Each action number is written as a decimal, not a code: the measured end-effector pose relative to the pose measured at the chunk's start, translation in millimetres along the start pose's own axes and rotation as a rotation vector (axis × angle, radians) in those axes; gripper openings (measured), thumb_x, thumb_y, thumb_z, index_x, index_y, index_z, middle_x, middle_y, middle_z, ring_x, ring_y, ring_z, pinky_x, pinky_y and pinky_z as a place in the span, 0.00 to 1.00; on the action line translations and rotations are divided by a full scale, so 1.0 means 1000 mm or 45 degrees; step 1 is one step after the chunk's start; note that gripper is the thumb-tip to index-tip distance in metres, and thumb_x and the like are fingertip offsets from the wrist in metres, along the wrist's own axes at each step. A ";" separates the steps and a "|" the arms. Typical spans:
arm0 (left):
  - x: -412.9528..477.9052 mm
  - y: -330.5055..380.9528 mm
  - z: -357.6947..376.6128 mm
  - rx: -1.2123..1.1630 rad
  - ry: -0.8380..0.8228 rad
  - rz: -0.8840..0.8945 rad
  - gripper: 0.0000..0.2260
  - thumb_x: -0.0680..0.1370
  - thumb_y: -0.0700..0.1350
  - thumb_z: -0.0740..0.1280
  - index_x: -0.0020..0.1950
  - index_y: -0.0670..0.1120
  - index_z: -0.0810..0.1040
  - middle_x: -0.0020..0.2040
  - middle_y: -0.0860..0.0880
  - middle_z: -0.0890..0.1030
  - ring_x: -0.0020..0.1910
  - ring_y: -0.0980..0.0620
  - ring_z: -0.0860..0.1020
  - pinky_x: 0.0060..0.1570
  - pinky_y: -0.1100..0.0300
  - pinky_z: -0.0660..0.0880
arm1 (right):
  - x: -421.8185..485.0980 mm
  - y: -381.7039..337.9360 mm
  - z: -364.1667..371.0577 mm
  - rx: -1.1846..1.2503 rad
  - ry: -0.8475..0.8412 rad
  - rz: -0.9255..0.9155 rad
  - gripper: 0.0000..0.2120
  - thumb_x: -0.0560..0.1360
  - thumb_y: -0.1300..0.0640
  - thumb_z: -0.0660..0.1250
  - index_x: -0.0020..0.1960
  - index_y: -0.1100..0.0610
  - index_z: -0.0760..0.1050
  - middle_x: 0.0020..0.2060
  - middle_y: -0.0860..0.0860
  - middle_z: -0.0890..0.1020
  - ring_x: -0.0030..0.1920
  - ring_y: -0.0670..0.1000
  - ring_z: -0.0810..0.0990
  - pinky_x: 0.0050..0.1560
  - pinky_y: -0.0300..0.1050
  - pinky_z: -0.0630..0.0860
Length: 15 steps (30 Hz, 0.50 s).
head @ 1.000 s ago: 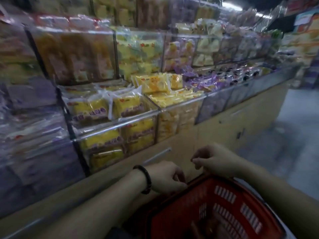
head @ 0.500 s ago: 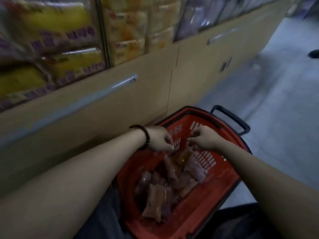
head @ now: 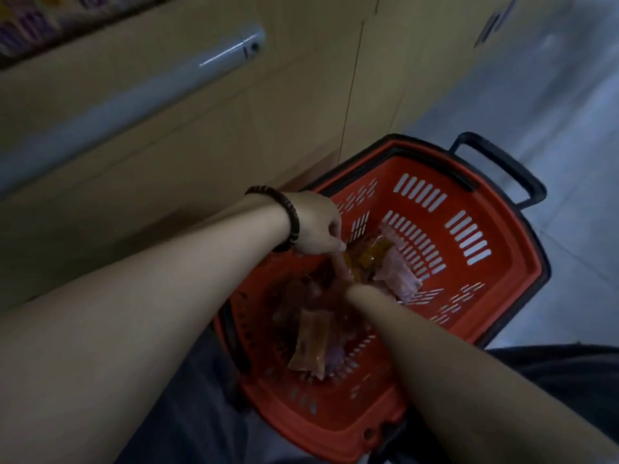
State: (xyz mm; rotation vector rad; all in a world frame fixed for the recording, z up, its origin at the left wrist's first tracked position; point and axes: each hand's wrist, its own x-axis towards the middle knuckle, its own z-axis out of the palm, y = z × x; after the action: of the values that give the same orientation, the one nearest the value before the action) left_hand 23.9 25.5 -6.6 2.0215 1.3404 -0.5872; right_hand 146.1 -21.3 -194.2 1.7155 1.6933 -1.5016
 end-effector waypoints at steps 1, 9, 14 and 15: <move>0.000 0.000 0.000 0.019 -0.001 0.019 0.14 0.81 0.61 0.65 0.57 0.54 0.84 0.50 0.51 0.87 0.52 0.50 0.84 0.58 0.47 0.81 | 0.001 -0.007 0.012 -0.083 -0.101 0.020 0.26 0.86 0.53 0.61 0.80 0.62 0.61 0.79 0.62 0.66 0.78 0.61 0.66 0.66 0.41 0.64; -0.004 0.001 0.005 -0.007 -0.091 -0.028 0.16 0.83 0.61 0.63 0.63 0.53 0.80 0.49 0.51 0.86 0.46 0.53 0.84 0.52 0.54 0.81 | 0.007 0.002 0.066 -0.238 -0.068 0.030 0.27 0.87 0.49 0.54 0.83 0.60 0.57 0.79 0.65 0.62 0.78 0.65 0.64 0.76 0.59 0.63; -0.009 -0.003 0.005 0.036 -0.128 -0.064 0.18 0.83 0.61 0.63 0.64 0.52 0.81 0.48 0.49 0.86 0.48 0.51 0.84 0.52 0.55 0.80 | -0.015 -0.008 -0.018 0.051 -0.109 0.075 0.24 0.84 0.50 0.66 0.75 0.60 0.71 0.71 0.58 0.76 0.71 0.60 0.74 0.67 0.56 0.74; -0.009 -0.004 0.005 0.053 -0.144 -0.071 0.19 0.83 0.61 0.64 0.66 0.51 0.80 0.53 0.49 0.85 0.51 0.50 0.83 0.54 0.54 0.80 | -0.024 -0.013 -0.039 0.129 -0.152 0.066 0.19 0.83 0.53 0.67 0.70 0.61 0.75 0.67 0.59 0.79 0.67 0.61 0.77 0.60 0.54 0.77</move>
State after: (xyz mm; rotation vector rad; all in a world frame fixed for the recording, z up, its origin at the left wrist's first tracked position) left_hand 17.0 16.8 -4.7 1.9586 1.3303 -0.7494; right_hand 158.1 -0.6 -153.2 1.6695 1.5261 -1.6561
